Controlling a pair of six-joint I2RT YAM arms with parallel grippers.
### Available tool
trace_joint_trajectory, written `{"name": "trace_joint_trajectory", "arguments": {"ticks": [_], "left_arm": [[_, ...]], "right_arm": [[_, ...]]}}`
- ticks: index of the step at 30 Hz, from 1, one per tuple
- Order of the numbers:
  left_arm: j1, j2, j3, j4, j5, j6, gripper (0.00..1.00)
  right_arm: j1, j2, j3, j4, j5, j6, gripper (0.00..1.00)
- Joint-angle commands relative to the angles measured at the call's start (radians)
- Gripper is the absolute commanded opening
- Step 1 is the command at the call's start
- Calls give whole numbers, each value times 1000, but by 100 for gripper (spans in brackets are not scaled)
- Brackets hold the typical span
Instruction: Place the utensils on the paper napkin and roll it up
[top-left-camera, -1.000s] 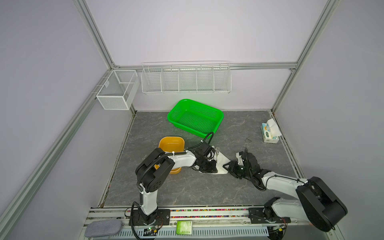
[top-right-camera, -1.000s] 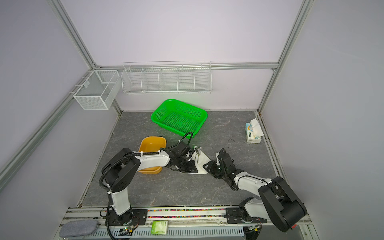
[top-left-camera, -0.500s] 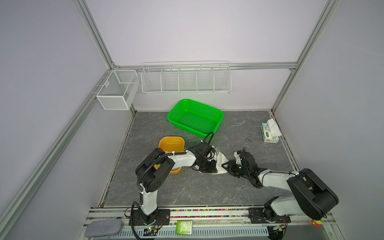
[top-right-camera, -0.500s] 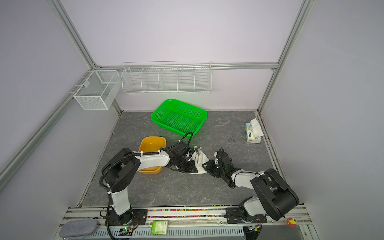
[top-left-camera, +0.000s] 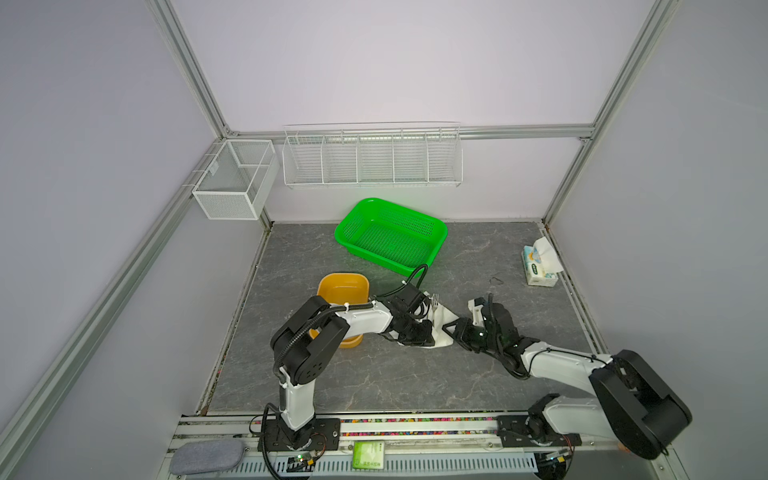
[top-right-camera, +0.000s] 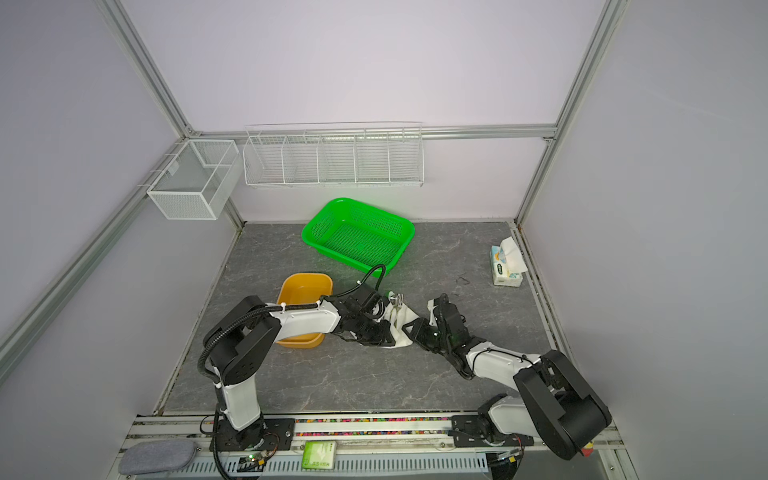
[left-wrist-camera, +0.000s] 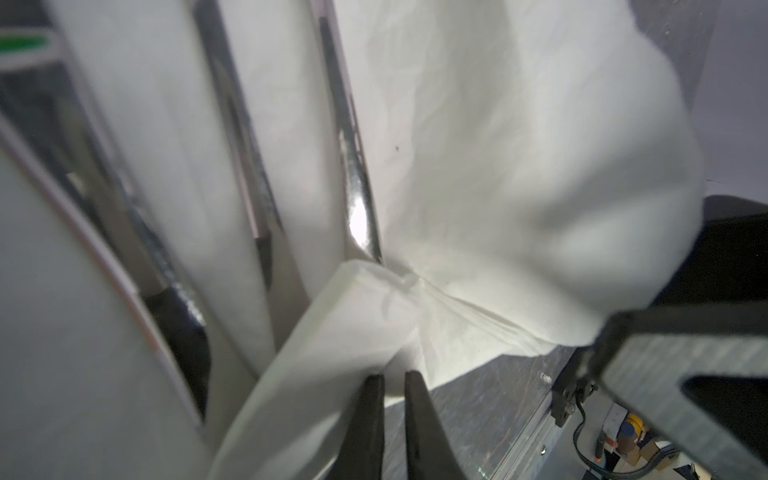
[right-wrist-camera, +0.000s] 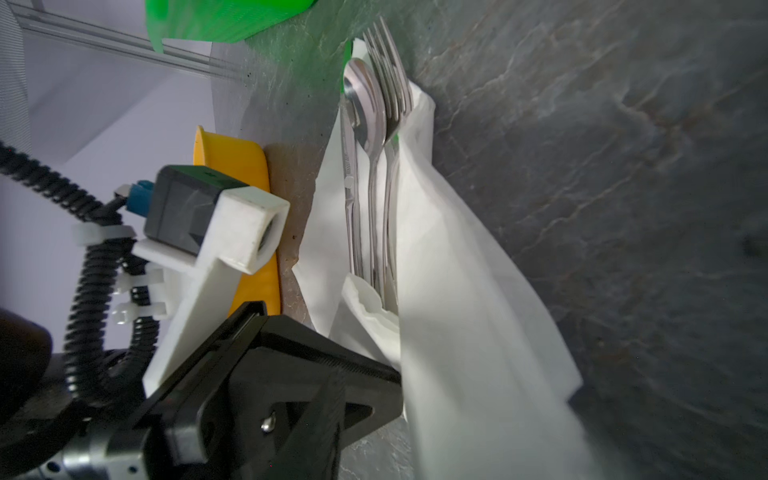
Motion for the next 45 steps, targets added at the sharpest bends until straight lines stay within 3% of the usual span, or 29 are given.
{"name": "trace_joint_trajectory", "arguments": {"ticks": [1, 19, 28, 45], "left_arm": [[-2, 0, 19, -23, -28, 9, 13], [2, -21, -1, 8, -45, -23, 14], [9, -38, -20, 19, -61, -35, 14], [27, -64, -55, 54, -88, -75, 13]], "right_arm": [[11, -4, 24, -20, 9, 15, 35], [60, 4, 116, -228, 98, -53, 22], [65, 5, 165, -280, 95, -104, 10], [174, 67, 331, -494, 226, -223, 10]]}}
